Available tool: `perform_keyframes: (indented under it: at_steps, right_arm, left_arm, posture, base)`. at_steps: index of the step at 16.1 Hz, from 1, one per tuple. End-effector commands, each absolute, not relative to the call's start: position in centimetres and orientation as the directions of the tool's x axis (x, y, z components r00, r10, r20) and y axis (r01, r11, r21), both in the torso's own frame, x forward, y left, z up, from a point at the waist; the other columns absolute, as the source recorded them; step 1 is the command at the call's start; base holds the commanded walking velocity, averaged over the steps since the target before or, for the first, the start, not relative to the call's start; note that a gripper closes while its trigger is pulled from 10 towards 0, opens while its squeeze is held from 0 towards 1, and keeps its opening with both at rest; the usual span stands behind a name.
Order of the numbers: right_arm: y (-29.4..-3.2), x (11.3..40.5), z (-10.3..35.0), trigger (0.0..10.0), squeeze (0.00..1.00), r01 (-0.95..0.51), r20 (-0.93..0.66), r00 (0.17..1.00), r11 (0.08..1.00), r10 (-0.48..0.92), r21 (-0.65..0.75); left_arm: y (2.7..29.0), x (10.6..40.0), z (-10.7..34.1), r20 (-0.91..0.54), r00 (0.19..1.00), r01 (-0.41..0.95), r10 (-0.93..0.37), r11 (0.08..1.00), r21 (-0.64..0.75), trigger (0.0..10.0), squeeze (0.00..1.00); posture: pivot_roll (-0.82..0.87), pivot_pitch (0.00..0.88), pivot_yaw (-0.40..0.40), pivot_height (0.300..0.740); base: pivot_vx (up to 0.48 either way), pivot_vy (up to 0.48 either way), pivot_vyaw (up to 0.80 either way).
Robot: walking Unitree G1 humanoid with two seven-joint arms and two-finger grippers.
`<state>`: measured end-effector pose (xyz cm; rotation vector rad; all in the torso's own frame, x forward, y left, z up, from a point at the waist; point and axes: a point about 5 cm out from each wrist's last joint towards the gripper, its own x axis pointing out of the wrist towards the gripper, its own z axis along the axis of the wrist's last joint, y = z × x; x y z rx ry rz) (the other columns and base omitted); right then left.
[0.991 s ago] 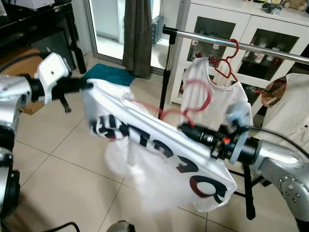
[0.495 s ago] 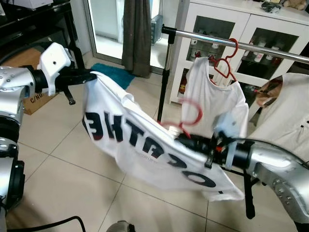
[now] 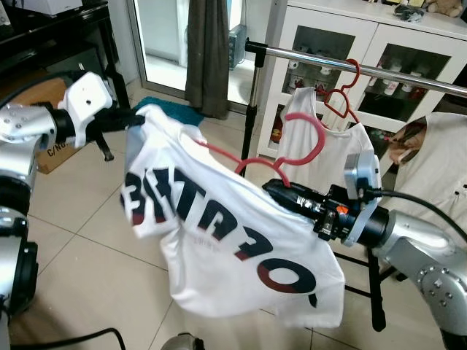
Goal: Hang hanger
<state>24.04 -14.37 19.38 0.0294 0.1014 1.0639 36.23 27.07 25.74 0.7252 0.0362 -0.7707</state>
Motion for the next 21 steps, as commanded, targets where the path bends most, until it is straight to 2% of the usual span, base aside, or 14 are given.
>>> perform_keyframes:
  at_steps: [1,2,3,4,5,7,9,10,12,14,15,18,20,21]
  right_arm:
    - [-14.5,24.1,19.1,10.0,0.0,-0.869,-0.118,0.488,0.494,0.865,0.024]
    - [-14.4,24.3,19.1,10.0,0.0,-0.862,-0.09,0.498,0.504,0.862,0.053]
    - [-14.3,25.1,19.1,10.0,0.0,-0.831,-0.09,0.549,0.554,0.831,0.053]
    - [-14.5,25.5,17.9,10.0,0.0,-0.813,-0.232,0.576,0.58,0.784,-0.06]
    - [-14.6,25.1,16.8,10.0,0.0,-0.841,-0.336,0.538,0.521,0.773,-0.146]
    - [-14.5,24.9,16.9,10.0,0.0,-0.845,-0.313,0.528,0.526,0.789,-0.098]
    - [-15.0,24.8,16.9,10.0,0.0,-0.842,-0.352,0.534,0.52,0.768,-0.143]
    - [-15.0,24.9,17.0,10.0,0.0,-0.842,-0.345,0.534,0.521,0.771,-0.14]
    - [-14.8,24.9,19.0,10.0,0.0,-0.843,-0.189,0.533,0.538,0.825,-0.027]
    - [-15.0,24.7,18.2,10.0,0.0,-0.853,-0.259,0.52,0.512,0.814,-0.101]
    - [-14.5,24.8,19.4,10.0,0.0,-0.855,-0.094,0.514,0.518,0.853,0.021]
    - [-14.4,24.9,21.3,10.0,0.0,-0.85,0.118,0.521,0.501,0.845,0.165]
    - [-14.8,25.5,19.4,10.0,0.0,-0.807,-0.071,0.583,0.587,0.809,0.058]
    - [-15.0,26.0,19.6,10.0,0.0,-0.774,-0.019,0.623,0.62,0.782,0.126]
  left_arm:
    - [27.1,36.3,26.7,-0.257,0.736,0.628,-0.626,0.49,0.605,0.0,0.0]
    - [27.0,36.3,27.2,-0.246,0.725,0.635,-0.643,0.488,0.599,0.0,0.0]
    - [26.7,36.4,27.4,-0.266,0.707,0.653,-0.656,0.46,0.601,0.0,0.0]
    - [26.6,36.5,27.6,-0.27,0.705,0.653,-0.655,0.452,0.608,0.0,0.0]
    - [26.5,36.6,28.1,-0.259,0.719,0.634,-0.644,0.457,0.624,0.0,0.0]
    - [26.5,36.8,28.4,-0.268,0.735,0.617,-0.623,0.45,0.645,0.0,0.0]
    - [26.5,36.9,28.1,-0.314,0.734,0.621,-0.602,0.407,0.67,0.0,0.0]
    - [26.5,36.9,28.1,-0.318,0.733,0.623,-0.602,0.404,0.67,0.0,0.0]
    - [26.6,37.0,27.4,-0.338,0.747,0.613,-0.572,0.397,0.683,0.0,0.0]
    - [26.6,37.0,27.4,-0.334,0.754,0.605,-0.566,0.399,0.689,0.0,0.0]
    - [26.7,37.0,27.3,-0.334,0.762,0.596,-0.554,0.399,0.697,0.0,0.0]
    - [27.0,37.0,27.2,-0.332,0.774,0.584,-0.54,0.405,0.704,0.0,0.0]
    - [27.0,37.1,27.3,-0.325,0.777,0.58,-0.54,0.412,0.703,0.0,0.0]
    - [27.1,37.1,27.3,-0.319,0.779,0.576,-0.539,0.414,0.705,0.0,0.0]
  posture:
    - [-0.06,0.0,-0.015,0.71]
    - [-0.05,0.0,-0.016,0.71]
    - [-0.06,0.0,-0.015,0.71]
    - [-0.06,0.0,-0.015,0.71]
    - [-0.06,0.0,-0.015,0.71]
    - [-0.06,0.0,-0.008,0.71]
    - [-0.06,0.0,-0.006,0.71]
    - [-0.06,0.0,-0.006,0.71]
    - [-0.06,0.0,-0.01,0.71]
    - [-0.06,0.0,-0.011,0.71]
    - [-0.06,0.0,-0.015,0.71]
    - [-0.06,0.0,-0.014,0.71]
    - [-0.06,0.0,-0.015,0.71]
    - [-0.05,0.0,-0.016,0.71]
  base:
    - [0.0,0.0,0.0]
    - [0.0,0.0,0.0]
    - [0.0,0.0,0.0]
    - [0.0,0.0,0.0]
    - [0.0,0.0,0.0]
    - [0.0,0.0,0.0]
    - [0.0,0.0,0.0]
    - [0.0,0.0,0.0]
    - [0.0,0.0,0.0]
    - [0.0,0.0,0.0]
    - [0.0,0.0,0.0]
    - [0.0,0.0,0.0]
    - [0.0,0.0,0.0]
    - [0.0,0.0,0.0]
